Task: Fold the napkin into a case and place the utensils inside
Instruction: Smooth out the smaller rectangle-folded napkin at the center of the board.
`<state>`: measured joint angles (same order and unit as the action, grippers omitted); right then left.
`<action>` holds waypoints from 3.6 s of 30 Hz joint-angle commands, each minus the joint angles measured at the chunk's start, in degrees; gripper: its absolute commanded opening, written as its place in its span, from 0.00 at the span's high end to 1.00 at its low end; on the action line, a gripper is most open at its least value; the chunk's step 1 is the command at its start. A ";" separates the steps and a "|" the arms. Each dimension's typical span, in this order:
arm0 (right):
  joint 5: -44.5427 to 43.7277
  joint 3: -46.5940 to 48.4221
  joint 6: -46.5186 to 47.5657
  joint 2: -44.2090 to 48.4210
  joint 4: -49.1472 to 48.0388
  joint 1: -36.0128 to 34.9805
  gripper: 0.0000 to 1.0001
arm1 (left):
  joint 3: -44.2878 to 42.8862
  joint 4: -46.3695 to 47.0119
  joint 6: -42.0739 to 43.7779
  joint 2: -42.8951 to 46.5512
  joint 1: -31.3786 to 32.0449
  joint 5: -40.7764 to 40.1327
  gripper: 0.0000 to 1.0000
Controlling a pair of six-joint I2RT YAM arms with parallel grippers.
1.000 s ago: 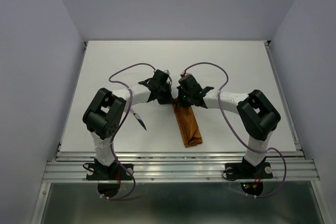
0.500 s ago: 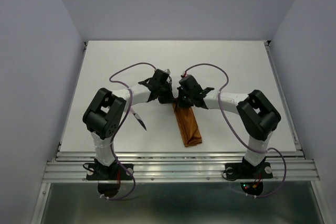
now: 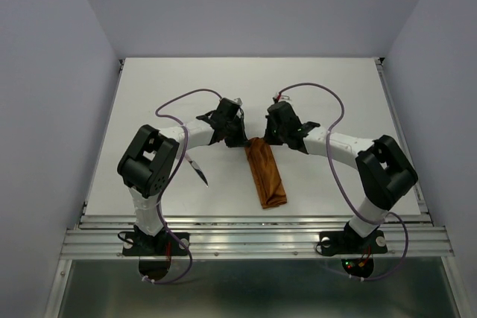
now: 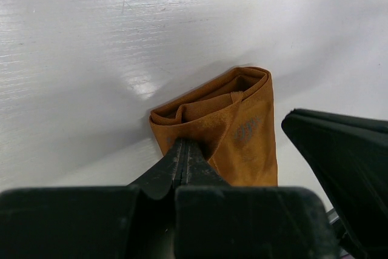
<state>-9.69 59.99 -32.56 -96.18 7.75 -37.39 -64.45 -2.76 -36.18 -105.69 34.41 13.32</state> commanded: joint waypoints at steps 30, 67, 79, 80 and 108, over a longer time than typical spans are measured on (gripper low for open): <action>7.23 2.33 -0.14 -9.11 -4.06 0.65 0.99 | -2.09 2.24 1.03 -2.42 0.22 3.73 1.00; 8.73 0.92 -2.69 -10.96 -6.43 -1.46 0.99 | -3.06 3.56 -0.82 -6.37 0.22 4.88 1.00; 5.75 0.76 -1.02 -1.75 -0.90 -1.46 0.99 | -0.25 2.85 0.14 -4.01 0.22 3.99 1.00; 4.96 -0.04 -1.02 -0.34 -0.63 -1.46 0.99 | 0.11 2.85 0.41 -3.56 0.22 3.99 1.00; 4.86 -4.97 -1.63 3.79 -2.04 -4.10 0.99 | -0.33 0.30 0.85 -2.77 0.22 4.35 1.00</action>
<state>-2.70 54.06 -34.72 -98.59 4.78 -40.88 -64.86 1.02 -36.84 -109.54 34.30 18.04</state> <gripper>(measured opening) 0.016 0.022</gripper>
